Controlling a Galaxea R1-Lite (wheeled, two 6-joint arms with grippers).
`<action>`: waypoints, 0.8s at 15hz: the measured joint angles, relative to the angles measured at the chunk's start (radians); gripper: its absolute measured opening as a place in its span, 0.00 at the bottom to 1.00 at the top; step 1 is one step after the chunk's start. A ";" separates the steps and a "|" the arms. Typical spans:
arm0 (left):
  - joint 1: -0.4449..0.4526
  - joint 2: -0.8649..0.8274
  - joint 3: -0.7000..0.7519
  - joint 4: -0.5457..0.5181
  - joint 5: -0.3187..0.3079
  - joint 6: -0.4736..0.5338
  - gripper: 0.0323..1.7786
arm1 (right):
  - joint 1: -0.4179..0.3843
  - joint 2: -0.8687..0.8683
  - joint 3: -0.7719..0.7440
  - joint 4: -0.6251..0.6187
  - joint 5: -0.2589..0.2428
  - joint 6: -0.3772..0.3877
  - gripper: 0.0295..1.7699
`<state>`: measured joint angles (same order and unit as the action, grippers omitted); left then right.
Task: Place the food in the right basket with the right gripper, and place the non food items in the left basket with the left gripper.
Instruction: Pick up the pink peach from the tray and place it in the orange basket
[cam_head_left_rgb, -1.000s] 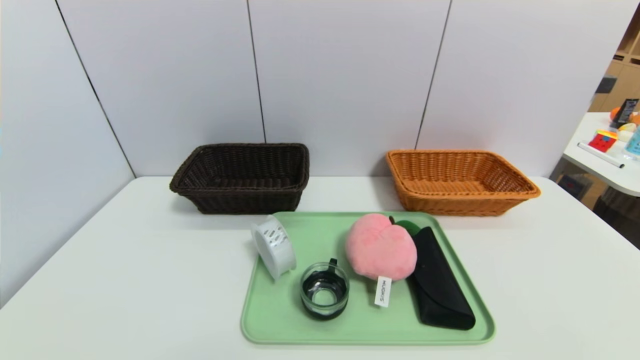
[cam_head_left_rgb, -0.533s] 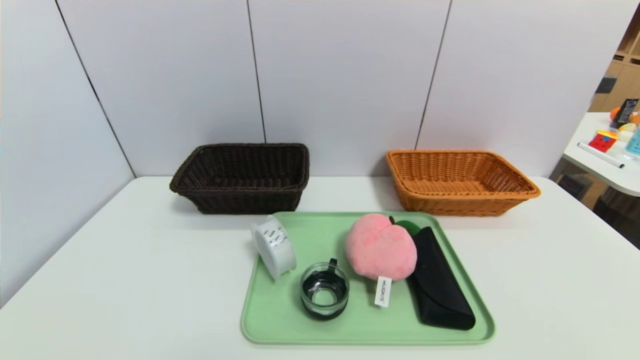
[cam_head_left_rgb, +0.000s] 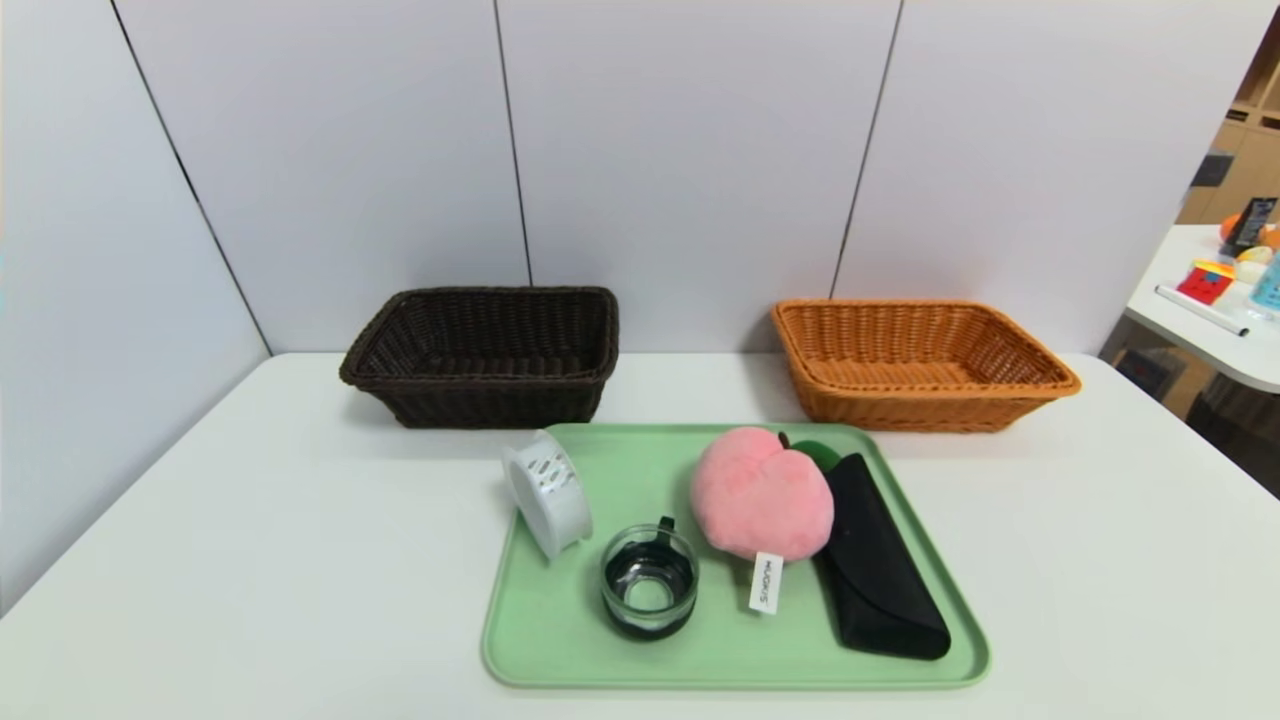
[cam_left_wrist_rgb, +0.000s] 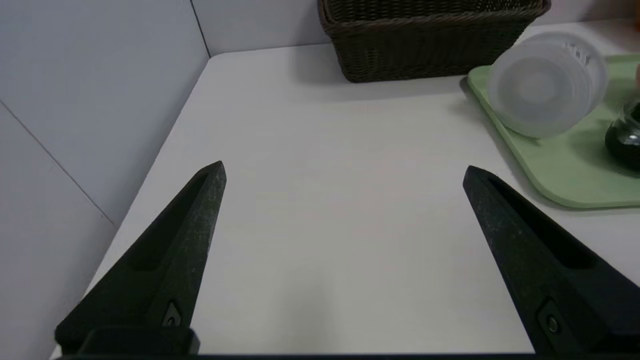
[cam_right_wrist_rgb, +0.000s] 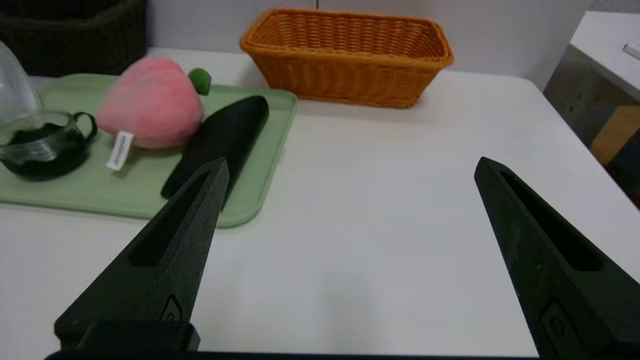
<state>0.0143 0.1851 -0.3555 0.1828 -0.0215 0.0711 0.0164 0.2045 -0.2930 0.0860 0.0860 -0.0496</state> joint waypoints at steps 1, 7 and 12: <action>0.000 0.060 -0.042 -0.020 -0.006 0.007 0.95 | 0.004 0.070 -0.089 0.008 0.011 -0.002 0.96; -0.001 0.455 -0.337 -0.114 -0.062 0.045 0.95 | 0.024 0.545 -0.591 0.039 0.081 -0.036 0.96; -0.060 0.710 -0.483 -0.115 -0.040 0.056 0.95 | 0.205 0.912 -0.914 0.155 0.036 -0.042 0.96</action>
<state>-0.0460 0.8951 -0.8381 0.0677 -0.0611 0.1268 0.2213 1.1164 -1.2074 0.2413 0.1217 -0.0913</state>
